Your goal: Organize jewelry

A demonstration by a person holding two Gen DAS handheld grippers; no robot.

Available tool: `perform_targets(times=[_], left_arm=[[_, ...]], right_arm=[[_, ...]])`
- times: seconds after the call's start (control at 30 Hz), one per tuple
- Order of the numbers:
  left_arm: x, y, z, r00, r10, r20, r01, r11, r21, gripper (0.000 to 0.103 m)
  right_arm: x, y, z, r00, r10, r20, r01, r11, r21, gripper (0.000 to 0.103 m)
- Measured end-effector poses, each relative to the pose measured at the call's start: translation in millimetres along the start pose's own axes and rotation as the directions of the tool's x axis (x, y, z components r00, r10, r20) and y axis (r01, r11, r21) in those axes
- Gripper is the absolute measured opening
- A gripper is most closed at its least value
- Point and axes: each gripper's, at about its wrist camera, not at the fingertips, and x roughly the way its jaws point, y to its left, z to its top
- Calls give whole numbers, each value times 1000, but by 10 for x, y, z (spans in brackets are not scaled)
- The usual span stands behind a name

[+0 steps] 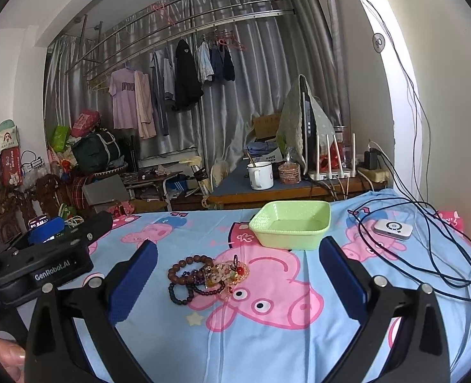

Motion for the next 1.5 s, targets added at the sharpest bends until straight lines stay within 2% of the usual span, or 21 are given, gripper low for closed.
perform_targets(times=[0.43,1.5], left_arm=[[12,96,-14,1000,10,-6,-10,1000,-7,97],[2,130,-25,1000,14,-8,-14,1000,-3,97]], right_arm=[[83,68,-11,1000,-1,-25,0,1000,-22,72],[92,64,-16,1000,3,-22,-4,1000,-21,72]])
